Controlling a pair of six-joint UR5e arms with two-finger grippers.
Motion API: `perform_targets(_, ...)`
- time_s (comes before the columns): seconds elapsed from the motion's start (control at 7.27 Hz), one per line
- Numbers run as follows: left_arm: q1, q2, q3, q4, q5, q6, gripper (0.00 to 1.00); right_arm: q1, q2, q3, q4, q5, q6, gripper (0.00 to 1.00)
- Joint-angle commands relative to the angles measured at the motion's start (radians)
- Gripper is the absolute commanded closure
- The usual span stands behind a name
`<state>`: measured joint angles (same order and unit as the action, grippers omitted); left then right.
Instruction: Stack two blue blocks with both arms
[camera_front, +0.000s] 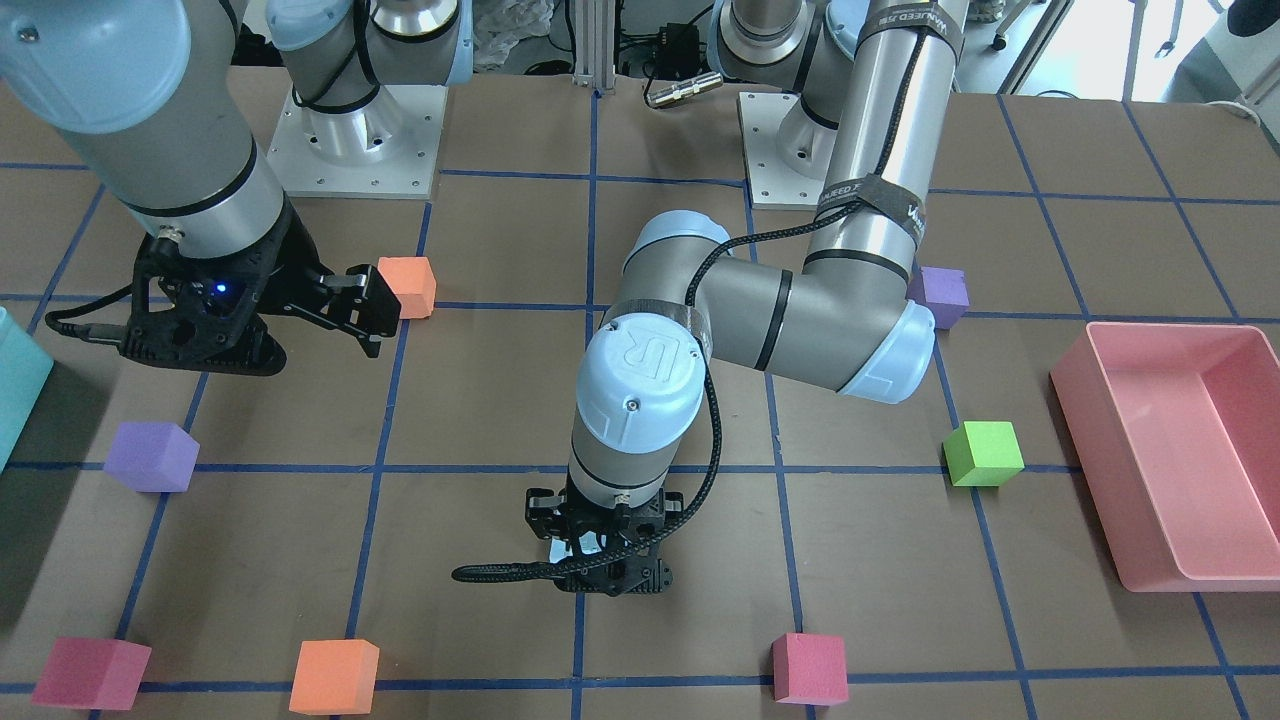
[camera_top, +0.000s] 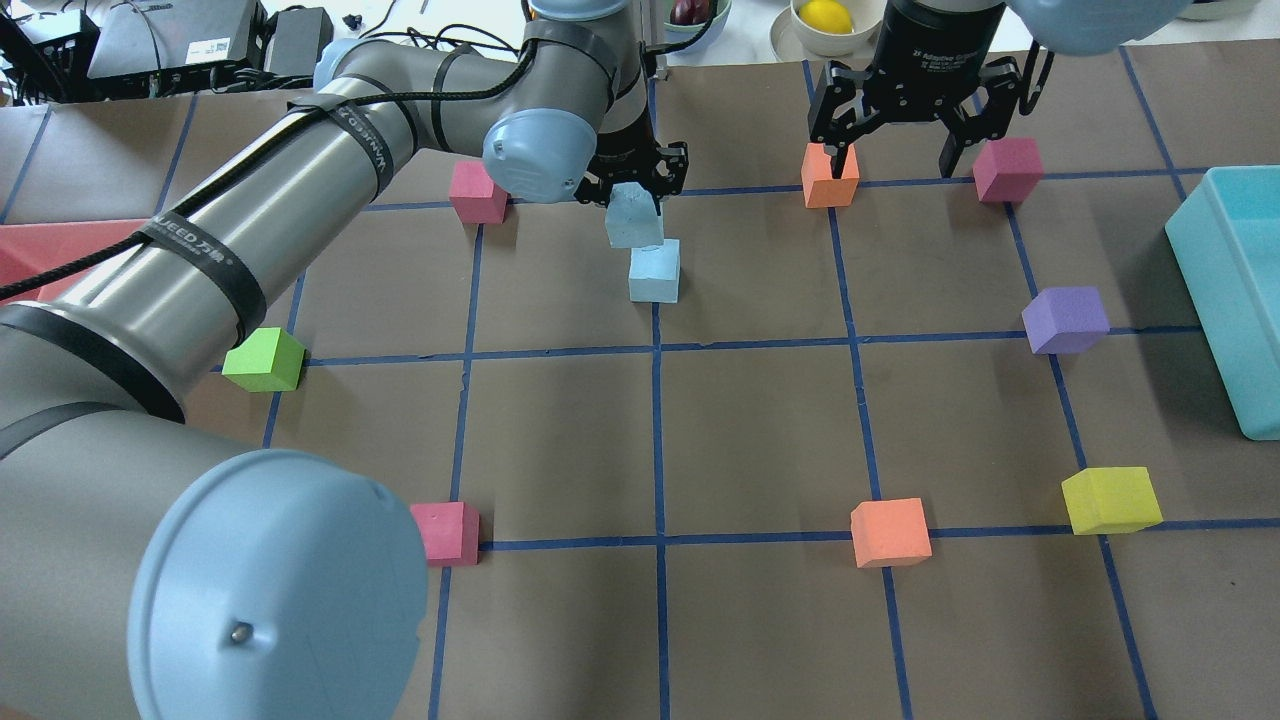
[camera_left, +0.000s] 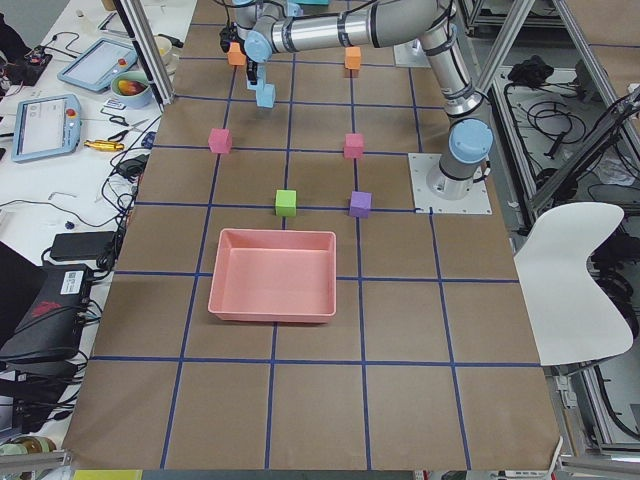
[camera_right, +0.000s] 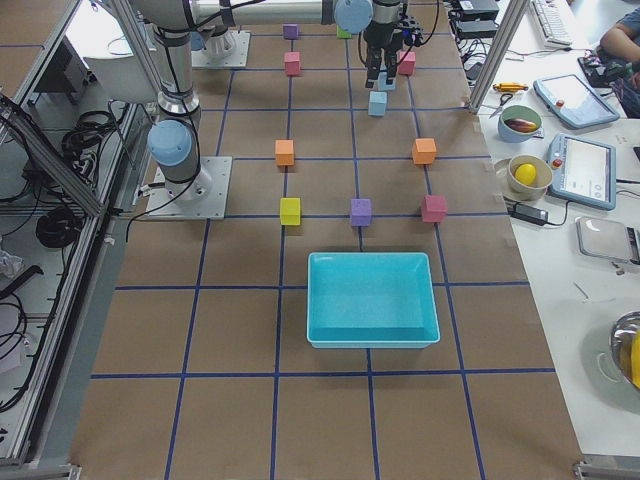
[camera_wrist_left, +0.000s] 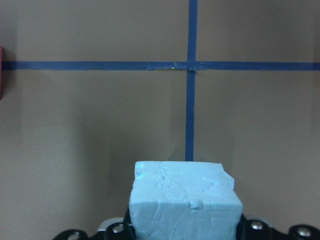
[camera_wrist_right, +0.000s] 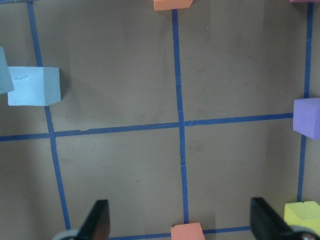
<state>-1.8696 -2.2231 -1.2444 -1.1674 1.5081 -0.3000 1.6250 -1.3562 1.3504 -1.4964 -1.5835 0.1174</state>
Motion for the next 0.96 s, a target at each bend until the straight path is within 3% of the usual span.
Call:
perform_targets(0.0,-0.008,-0.013,-0.006,-0.003,-0.002,-0.005,1.0,-0.003,-0.046,0.036,0.048,0.0,-0.012,0.0)
perform_targets(0.41,-0.009,-0.029,-0.012,0.003,-0.005,-0.027,1.0,-0.076,-0.056,0.042,0.054,0.0,-0.03,0.0)
perform_targets(0.83,-0.022,-0.032,-0.013,0.002,-0.006,-0.045,1.0,-0.066,-0.13,0.125,0.048,0.005,-0.033,0.0)
